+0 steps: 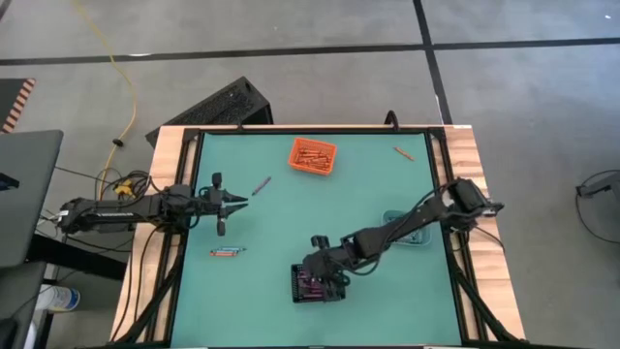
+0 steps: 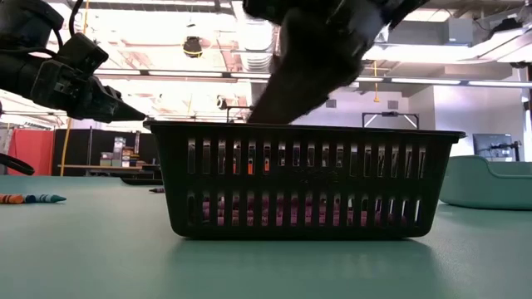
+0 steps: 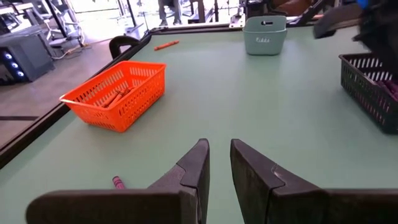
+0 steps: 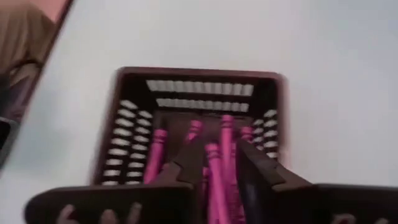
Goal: Sort crayons
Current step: Put the purple crayon into the black bin
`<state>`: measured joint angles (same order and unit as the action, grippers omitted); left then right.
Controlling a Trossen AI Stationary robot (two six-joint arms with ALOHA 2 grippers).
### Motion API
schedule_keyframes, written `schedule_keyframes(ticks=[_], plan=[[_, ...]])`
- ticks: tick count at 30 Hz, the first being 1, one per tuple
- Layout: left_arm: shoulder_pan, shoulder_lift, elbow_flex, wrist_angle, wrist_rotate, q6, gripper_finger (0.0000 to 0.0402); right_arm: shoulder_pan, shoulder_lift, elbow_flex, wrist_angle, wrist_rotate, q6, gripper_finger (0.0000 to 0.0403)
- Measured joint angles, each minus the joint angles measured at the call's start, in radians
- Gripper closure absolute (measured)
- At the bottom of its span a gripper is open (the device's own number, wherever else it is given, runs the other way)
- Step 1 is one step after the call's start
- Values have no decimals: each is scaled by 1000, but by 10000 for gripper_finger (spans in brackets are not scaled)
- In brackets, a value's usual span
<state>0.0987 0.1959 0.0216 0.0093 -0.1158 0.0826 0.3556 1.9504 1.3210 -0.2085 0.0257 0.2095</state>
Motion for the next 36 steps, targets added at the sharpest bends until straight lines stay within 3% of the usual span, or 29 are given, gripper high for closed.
schedule_keyframes(ticks=[6,20,29,36], plan=[[0,0,0,0,0,0,348,-36,-15,0,35,0,-42,278],[0,0,0,0,0,0,348,-74,-73,19,32,0,-271,286],[0,0,0,0,0,0,348,-113,-379,-301,270,2,-314,286],[0,0,0,0,0,0,348,-59,-622,-590,537,0,-321,286]])
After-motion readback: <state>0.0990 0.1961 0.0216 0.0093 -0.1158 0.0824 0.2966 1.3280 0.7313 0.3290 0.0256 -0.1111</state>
